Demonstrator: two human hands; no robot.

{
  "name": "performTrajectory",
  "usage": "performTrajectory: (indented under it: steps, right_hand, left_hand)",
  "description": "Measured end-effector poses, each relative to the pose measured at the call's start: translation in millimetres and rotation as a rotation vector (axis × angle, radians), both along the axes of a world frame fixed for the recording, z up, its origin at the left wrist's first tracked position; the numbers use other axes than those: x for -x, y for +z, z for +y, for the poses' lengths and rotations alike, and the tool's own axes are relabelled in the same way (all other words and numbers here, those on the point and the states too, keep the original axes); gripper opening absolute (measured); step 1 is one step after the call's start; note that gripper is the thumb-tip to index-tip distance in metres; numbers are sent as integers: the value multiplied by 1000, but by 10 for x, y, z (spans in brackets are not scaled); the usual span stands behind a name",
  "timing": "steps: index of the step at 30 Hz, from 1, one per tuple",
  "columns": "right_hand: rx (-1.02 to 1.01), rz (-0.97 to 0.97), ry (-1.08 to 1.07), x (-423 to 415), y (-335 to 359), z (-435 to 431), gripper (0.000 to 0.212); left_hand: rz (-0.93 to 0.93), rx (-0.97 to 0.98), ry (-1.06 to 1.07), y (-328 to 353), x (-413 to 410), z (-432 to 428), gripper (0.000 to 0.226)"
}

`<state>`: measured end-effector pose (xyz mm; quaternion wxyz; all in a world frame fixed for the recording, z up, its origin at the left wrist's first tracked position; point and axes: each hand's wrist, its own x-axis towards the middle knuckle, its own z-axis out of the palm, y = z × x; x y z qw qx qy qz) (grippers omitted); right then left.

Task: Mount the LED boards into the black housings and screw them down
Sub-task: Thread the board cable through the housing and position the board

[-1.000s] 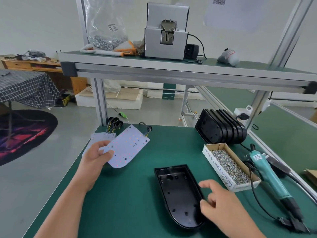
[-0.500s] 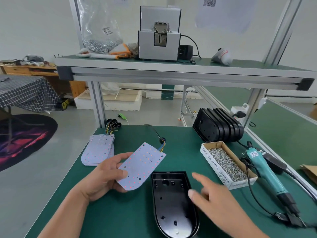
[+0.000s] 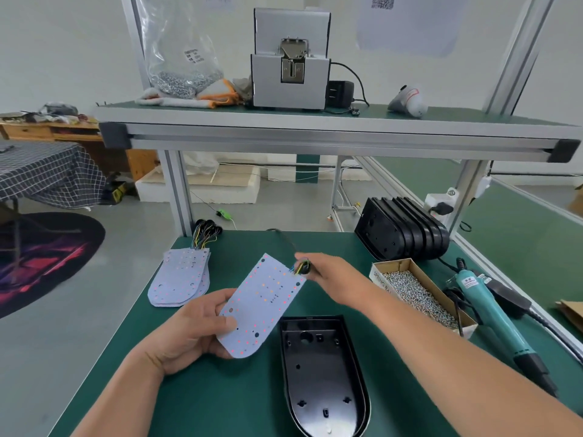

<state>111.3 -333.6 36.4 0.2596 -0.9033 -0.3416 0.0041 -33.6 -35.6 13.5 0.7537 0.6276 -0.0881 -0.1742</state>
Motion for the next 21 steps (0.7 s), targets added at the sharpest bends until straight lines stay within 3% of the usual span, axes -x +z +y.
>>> performTrajectory:
  steps: [4,10,13,17,21]
  right_hand:
    - [-116,1,-35,262,-65,-74,36]
    - [-140,49,-29,402,36,110,30]
    - [-50,67,44,447,95,327,22]
    - [139,-17,176,541,116,571,24]
    - [152,42,152,557,145,643,21]
  left_hand:
    - [59,90,149,-50,-42,-45,56]
    - [81,107,290,-47,-96,-188,41]
    - [86,162,300,-52,-116,-248,50]
    - [74,228,315,-46,-151,-317,36]
    - [73,270,378,-79,-188,-288,28]
